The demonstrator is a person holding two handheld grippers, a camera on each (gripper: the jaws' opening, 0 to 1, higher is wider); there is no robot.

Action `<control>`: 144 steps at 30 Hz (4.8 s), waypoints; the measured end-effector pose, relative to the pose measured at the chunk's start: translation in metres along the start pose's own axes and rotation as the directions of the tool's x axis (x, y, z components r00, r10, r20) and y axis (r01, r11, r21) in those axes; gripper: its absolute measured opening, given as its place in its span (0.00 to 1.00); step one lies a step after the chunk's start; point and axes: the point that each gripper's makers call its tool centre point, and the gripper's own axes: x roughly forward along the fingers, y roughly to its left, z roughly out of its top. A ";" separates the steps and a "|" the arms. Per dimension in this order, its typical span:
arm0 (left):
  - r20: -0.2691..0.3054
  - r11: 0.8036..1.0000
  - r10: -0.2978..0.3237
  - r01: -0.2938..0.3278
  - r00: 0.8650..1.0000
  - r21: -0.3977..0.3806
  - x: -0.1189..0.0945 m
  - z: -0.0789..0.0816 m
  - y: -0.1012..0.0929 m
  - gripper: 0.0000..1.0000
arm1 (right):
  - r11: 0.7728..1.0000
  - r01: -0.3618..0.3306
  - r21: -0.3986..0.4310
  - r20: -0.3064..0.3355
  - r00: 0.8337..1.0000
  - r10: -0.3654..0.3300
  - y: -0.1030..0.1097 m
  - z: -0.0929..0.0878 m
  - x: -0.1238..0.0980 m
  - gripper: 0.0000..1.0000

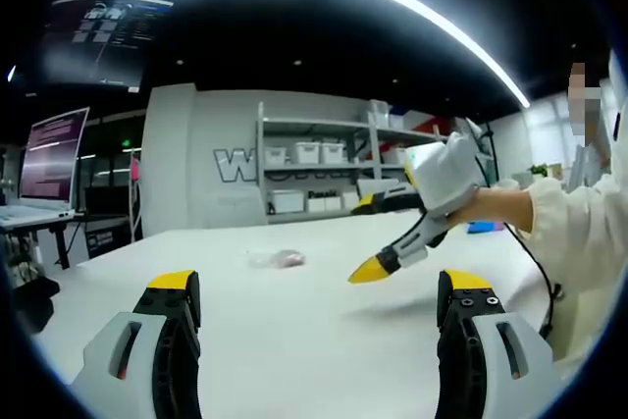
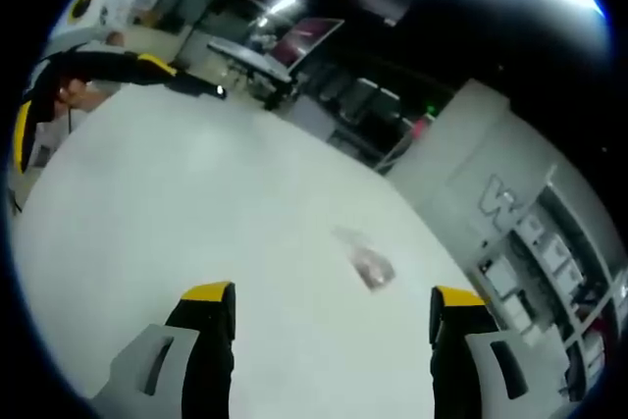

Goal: Open the resealable bag by pulling the two sides of the seal apart until the entire bag opening is separated and visibly accessible.

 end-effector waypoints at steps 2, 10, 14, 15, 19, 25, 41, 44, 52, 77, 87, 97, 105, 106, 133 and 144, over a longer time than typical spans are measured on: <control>-0.001 1.000 0.000 0.000 1.000 0.001 0.000 0.000 0.000 1.00 | 1.000 0.003 0.000 -0.001 1.000 -0.003 -0.002 0.000 0.002 0.82; -0.001 1.000 0.000 0.000 1.000 0.000 0.001 -0.001 0.000 1.00 | 1.000 0.003 0.008 -0.007 1.000 -0.003 -0.004 -0.001 0.008 0.81; -0.001 1.000 0.001 -0.001 1.000 0.000 0.001 0.000 0.001 1.00 | 1.000 0.001 0.009 -0.008 1.000 -0.001 -0.004 0.000 0.013 0.81; 0.000 1.000 0.001 -0.001 1.000 0.000 0.001 0.000 0.001 1.00 | 1.000 0.002 0.010 -0.006 1.000 -0.002 -0.004 0.001 0.013 0.81; 0.001 1.000 0.005 -0.005 1.000 -0.002 0.000 0.000 0.003 1.00 | 1.000 0.001 0.012 -0.004 1.000 -0.001 -0.004 0.002 0.017 0.81; 0.002 1.000 0.013 -0.013 1.000 -0.003 -0.001 0.001 0.005 1.00 | 1.000 0.004 0.018 -0.002 1.000 -0.004 -0.004 0.002 0.019 0.81; 0.003 1.000 0.020 -0.020 1.000 -0.007 -0.002 0.001 0.007 1.00 | 0.994 0.005 0.114 0.046 0.999 -0.010 -0.008 0.011 0.028 0.80; 0.004 1.000 0.021 -0.021 1.000 -0.010 -0.003 0.002 0.007 1.00 | 0.993 0.006 0.118 0.047 0.999 -0.012 -0.008 0.011 0.029 0.79; 0.003 1.000 0.019 -0.019 1.000 -0.010 -0.003 0.002 0.006 1.00 | 0.991 0.014 0.136 0.049 0.999 -0.021 -0.012 0.014 0.035 0.79; 0.011 1.000 0.017 -0.017 1.000 -0.012 -0.004 0.003 0.008 1.00 | 0.989 0.011 0.149 0.051 0.999 -0.018 -0.011 0.027 0.065 0.76; -0.002 1.000 0.009 -0.009 1.000 -0.015 -0.002 -0.003 0.008 1.00 | 0.988 0.008 0.154 0.040 0.999 -0.015 -0.010 0.023 0.072 0.76; -0.025 1.000 0.015 -0.015 1.000 -0.009 0.000 -0.011 0.011 1.00 | 0.988 0.007 0.157 0.034 0.999 -0.012 -0.012 0.023 0.080 0.75; -0.051 1.000 0.004 -0.005 0.999 -0.022 0.001 -0.020 0.010 1.00 | 0.987 0.000 0.159 0.023 1.000 -0.004 -0.014 0.019 0.090 0.74; -0.051 1.000 0.002 -0.004 0.999 -0.025 0.001 -0.020 0.009 1.00 | 0.987 0.002 0.158 0.021 1.000 -0.006 -0.014 0.019 0.090 0.74; -0.129 0.997 -0.040 0.032 0.991 -0.066 0.001 -0.036 0.004 0.95 | 0.995 -0.019 0.099 -0.017 1.000 0.020 -0.011 0.022 0.114 0.72; -0.141 0.998 -0.038 0.031 0.989 -0.054 0.003 -0.041 0.006 0.96 | 0.996 -0.023 0.089 -0.026 0.999 0.026 -0.013 0.022 0.126 0.70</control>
